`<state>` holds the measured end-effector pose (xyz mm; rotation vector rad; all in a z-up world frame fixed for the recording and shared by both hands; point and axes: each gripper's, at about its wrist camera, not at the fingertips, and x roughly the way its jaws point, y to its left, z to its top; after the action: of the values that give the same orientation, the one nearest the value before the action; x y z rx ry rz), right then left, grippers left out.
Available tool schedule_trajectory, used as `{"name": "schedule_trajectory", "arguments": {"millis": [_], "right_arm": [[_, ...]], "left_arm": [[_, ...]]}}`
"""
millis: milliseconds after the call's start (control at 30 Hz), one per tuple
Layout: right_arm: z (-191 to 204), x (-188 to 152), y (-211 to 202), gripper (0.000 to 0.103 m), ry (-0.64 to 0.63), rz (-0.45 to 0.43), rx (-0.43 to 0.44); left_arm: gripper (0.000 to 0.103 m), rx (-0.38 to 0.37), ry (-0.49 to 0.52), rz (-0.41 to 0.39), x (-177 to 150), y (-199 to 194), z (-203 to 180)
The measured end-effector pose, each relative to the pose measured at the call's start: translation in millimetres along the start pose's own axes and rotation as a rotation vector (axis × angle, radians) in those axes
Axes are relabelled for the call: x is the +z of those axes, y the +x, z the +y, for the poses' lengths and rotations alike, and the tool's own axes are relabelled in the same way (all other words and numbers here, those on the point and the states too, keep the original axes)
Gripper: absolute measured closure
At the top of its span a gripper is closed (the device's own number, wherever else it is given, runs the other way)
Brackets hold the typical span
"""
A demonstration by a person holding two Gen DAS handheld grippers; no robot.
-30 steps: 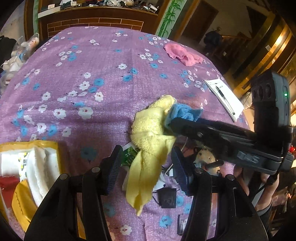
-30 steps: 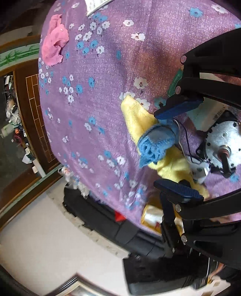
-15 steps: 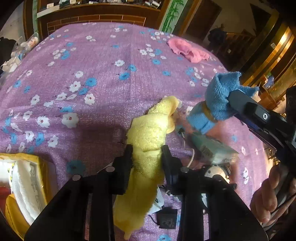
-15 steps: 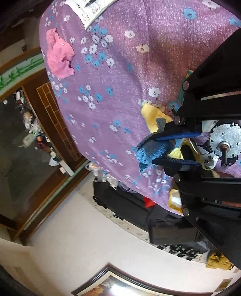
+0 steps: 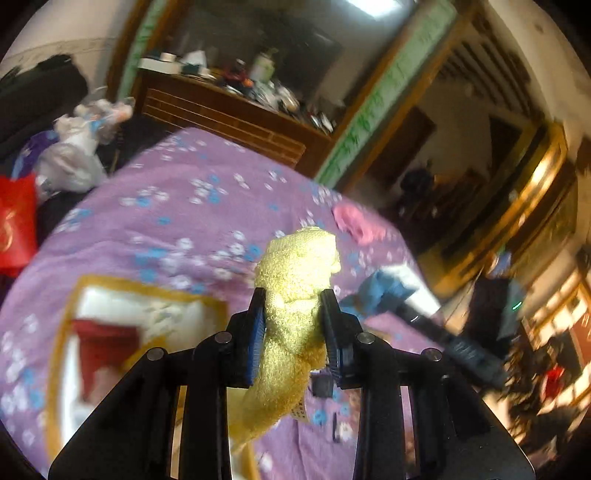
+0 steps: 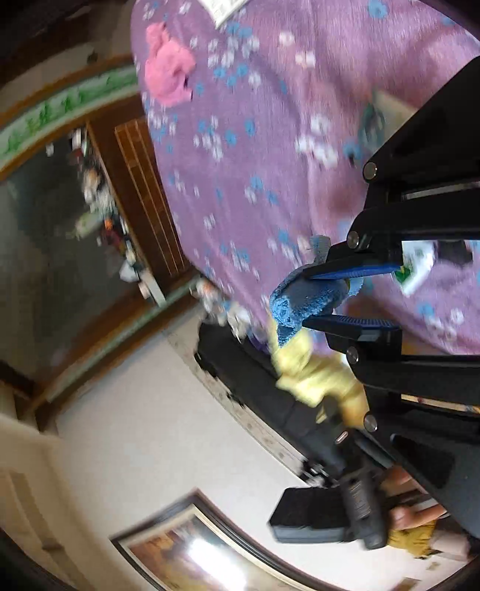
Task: Organize soft objects
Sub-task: 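Carry the yellow towel and blue cloth into the box and release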
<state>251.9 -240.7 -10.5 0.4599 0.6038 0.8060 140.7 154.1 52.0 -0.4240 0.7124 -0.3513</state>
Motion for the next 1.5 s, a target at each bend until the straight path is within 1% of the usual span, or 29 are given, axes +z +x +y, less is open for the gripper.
{"name": "schedule_trajectory", "arguments": {"millis": [33, 67, 133, 200, 300, 367, 500, 600, 700, 733, 800, 833, 900, 933, 967, 1000, 1033, 1067, 1100, 1133, 1167, 1233, 1333, 1400, 1500], "right_arm": [[9.6, -5.1, 4.7, 0.086, -0.024, 0.015, 0.006], [18.9, -10.2, 10.7, 0.086, -0.047, 0.037, 0.017], [29.8, -18.4, 21.0, 0.086, -0.079, 0.067, 0.025], [37.6, -26.7, 29.4, 0.086, -0.104, 0.098, 0.031], [53.0, -31.8, 40.8, 0.086, -0.116, 0.147, 0.012], [68.0, -32.0, 49.6, 0.086, -0.111, 0.173, 0.019], [94.2, -29.5, 82.6, 0.086, -0.107, 0.199, -0.019], [98.7, -40.3, 105.7, 0.086, -0.139, 0.190, -0.074], [88.5, -59.5, 129.4, 0.085, -0.145, 0.240, -0.110], [86.4, -63.8, 134.0, 0.083, -0.154, 0.252, -0.123], [83.1, -66.4, 134.5, 0.082, -0.160, 0.245, -0.104], [81.3, -66.5, 134.8, 0.082, -0.158, 0.245, -0.091], [80.4, -66.5, 132.0, 0.079, -0.145, 0.242, -0.088], [79.5, -66.1, 130.6, 0.079, -0.138, 0.240, -0.085], [78.9, -65.3, 128.6, 0.076, -0.132, 0.236, -0.083], [79.3, -64.4, 127.4, 0.070, -0.128, 0.232, -0.083], [77.7, -63.0, 123.5, 0.067, -0.115, 0.217, -0.081], [77.9, -61.5, 122.3, 0.061, -0.105, 0.210, -0.073], [79.9, -61.4, 122.6, 0.059, -0.101, 0.206, -0.065], [80.3, -60.5, 120.5, 0.059, -0.096, 0.198, -0.055], [81.5, -60.1, 119.8, 0.059, -0.095, 0.193, -0.051], [82.1, -58.9, 117.9, 0.058, -0.086, 0.185, -0.037], [79.4, -55.9, 115.2, 0.052, -0.061, 0.171, -0.030], [76.4, -52.9, 115.3, 0.048, -0.044, 0.160, -0.026], [74.2, -49.6, 111.5, 0.047, -0.033, 0.143, -0.025]], "left_arm": [[0.075, 0.008, -0.002, -0.019, -1.8, -15.7, 6.3], [0.075, 0.034, -0.001, -0.042, -4.3, -28.2, 11.5], [0.075, 0.106, 0.016, -0.077, -12.0, -49.4, 22.7], [0.075, 0.125, -0.015, -0.085, -19.4, -63.2, 41.0], [0.075, 0.163, -0.043, -0.079, -24.0, -67.8, 62.8], [0.075, 0.170, -0.068, -0.072, -25.2, -62.6, 75.5], [0.075, 0.185, -0.082, -0.051, -24.9, -45.1, 91.9], [0.075, 0.209, -0.091, -0.026, -25.8, -31.5, 104.9], [0.075, 0.214, -0.102, -0.010, -26.7, -16.8, 114.7], [0.075, 0.217, -0.103, -0.002, -27.0, -10.8, 117.4], [0.074, 0.213, -0.120, 0.012, -28.4, 2.8, 126.3], [0.073, 0.216, -0.129, 0.037, -29.5, 11.4, 130.9], [0.073, 0.227, -0.161, 0.111, -33.1, 28.6, 140.8], [0.073, 0.213, -0.188, 0.134, -35.9, 33.8, 145.6], [0.072, 0.197, -0.213, 0.134, -37.0, 33.5, 148.8], [0.071, 0.188, -0.231, 0.113, -37.7, 29.4, 149.7], [0.063, 0.182, -0.240, 0.079, -37.6, 22.1, 148.5], [0.056, 0.175, -0.244, 0.045, -37.7, 14.9, 147.0], [0.040, 0.170, -0.245, 0.014, -37.9, 7.9, 144.8], [0.036, 0.168, -0.244, -0.016, -38.3, 1.0, 142.0], [0.036, 0.165, -0.242, -0.034, -38.4, -4.5, 139.6], [0.036, 0.156, -0.238, -0.041, -35.4, -11.5, 134.5], [0.036, 0.147, -0.229, -0.046, -37.3, -18.3, 124.7], [0.036, 0.162, -0.198, -0.051, -40.6, -21.1, 111.8], [0.036, 0.165, -0.138, -0.056, -46.2, -23.3, 91.1]]}}
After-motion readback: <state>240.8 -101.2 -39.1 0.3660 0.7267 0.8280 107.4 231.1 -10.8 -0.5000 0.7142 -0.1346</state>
